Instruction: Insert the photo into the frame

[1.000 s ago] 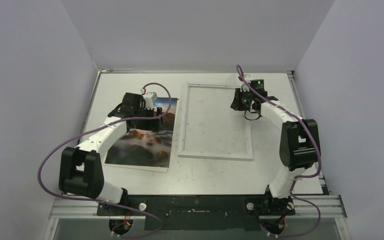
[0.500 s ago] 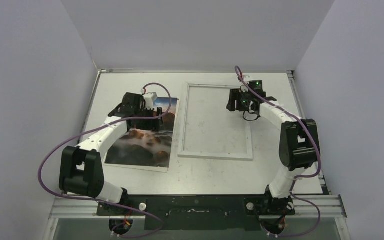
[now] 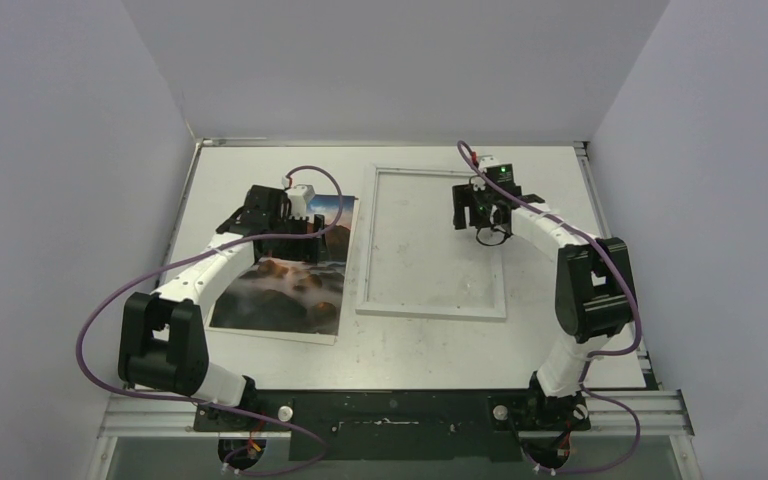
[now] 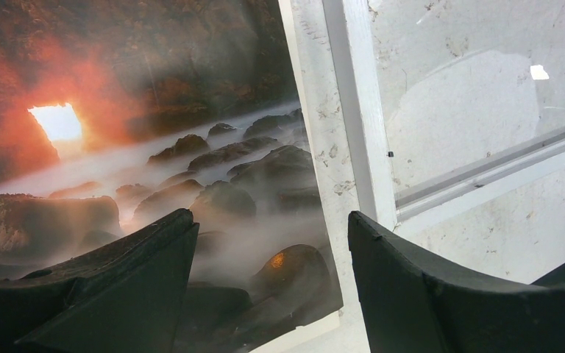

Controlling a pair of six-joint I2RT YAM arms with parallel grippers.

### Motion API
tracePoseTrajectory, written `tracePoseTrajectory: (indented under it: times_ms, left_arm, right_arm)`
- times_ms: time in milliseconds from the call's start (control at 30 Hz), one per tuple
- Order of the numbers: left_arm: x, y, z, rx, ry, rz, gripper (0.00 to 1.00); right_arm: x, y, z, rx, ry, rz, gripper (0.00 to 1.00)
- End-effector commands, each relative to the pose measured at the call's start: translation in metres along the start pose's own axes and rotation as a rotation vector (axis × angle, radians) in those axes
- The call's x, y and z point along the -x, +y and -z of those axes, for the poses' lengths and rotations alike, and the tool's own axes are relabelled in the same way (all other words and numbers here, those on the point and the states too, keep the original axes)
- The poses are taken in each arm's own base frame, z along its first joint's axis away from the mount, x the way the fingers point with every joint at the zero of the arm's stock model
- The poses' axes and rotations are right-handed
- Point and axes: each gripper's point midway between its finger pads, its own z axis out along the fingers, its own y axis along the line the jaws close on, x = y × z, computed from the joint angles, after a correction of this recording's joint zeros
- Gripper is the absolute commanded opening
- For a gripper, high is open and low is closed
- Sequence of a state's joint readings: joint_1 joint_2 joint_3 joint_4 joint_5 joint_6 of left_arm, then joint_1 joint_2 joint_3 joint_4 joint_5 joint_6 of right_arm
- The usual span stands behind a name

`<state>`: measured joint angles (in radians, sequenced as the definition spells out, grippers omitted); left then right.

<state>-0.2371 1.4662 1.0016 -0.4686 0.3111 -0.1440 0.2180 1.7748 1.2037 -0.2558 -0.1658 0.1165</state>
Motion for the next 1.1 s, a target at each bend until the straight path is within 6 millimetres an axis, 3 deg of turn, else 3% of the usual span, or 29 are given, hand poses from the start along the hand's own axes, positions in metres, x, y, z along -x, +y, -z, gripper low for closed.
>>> tracePoseTrajectory:
  times_ms: [0, 1067]
  left_arm:
    - [0.027, -0.012, 0.016, -0.027, -0.085, -0.050, 0.73]
    - [0.028, -0.021, 0.020, -0.054, -0.094, -0.050, 0.73]
  right_arm:
    - [0.024, -0.006, 0.013, -0.058, -0.062, 0.017, 0.78]
    - [0.025, -0.018, 0.027, -0.138, -0.070, 0.016, 0.88]
